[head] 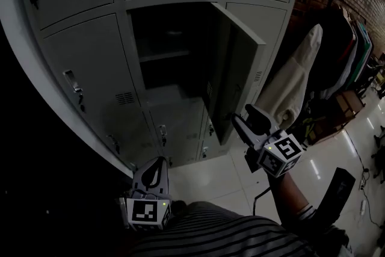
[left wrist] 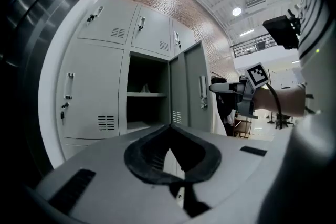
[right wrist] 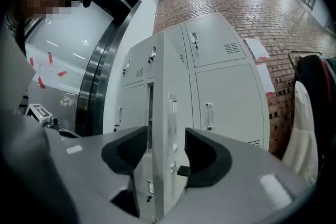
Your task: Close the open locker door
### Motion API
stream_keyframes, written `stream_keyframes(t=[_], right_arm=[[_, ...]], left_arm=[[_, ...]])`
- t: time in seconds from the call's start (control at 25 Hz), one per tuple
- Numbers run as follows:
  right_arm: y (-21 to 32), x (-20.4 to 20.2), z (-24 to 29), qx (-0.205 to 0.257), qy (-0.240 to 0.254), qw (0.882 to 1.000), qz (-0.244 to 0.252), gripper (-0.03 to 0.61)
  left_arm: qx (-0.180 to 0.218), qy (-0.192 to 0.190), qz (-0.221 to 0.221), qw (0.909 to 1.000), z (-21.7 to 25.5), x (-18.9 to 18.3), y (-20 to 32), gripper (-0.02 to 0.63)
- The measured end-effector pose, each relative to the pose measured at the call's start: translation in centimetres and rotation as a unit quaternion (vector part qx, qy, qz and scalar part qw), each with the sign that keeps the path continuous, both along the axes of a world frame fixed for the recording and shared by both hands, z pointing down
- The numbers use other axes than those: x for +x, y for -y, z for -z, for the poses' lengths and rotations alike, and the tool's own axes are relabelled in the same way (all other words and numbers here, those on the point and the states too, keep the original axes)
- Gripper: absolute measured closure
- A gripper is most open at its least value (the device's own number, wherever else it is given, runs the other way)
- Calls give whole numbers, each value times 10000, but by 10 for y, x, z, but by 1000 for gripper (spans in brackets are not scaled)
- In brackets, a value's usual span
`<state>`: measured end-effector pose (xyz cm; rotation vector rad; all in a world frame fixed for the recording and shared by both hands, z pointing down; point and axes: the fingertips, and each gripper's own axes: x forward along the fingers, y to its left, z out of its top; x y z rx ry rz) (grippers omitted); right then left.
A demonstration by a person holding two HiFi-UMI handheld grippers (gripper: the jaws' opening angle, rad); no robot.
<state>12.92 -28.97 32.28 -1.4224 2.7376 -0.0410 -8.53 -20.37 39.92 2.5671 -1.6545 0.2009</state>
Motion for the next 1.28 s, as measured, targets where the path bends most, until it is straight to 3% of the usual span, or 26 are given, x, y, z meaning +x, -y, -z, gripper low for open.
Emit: stream_keyframes(t=[0.2, 0.32, 0.44, 0.76, 1.28], right_arm=[[7, -19, -4, 26, -231, 9997, -7, 391], [8, -32, -3, 114, -270, 9996, 43, 433], [7, -52, -2, 161, -287, 9994, 133, 434], [20, -125, -3, 82, -202, 9996, 173, 439], [84, -224, -8, 3, -370, 9981, 500, 465]], left_arm=[[75, -3, -337, 9994, 3, -4, 44, 609], [104, 0, -377, 9992, 3, -9, 58, 609], [79, -21, -325, 9994, 1, -18, 68, 609], [74, -12, 147, 9999, -3, -59, 82, 609], [-17, 2, 1015, 9948, -8, -140, 94, 609]])
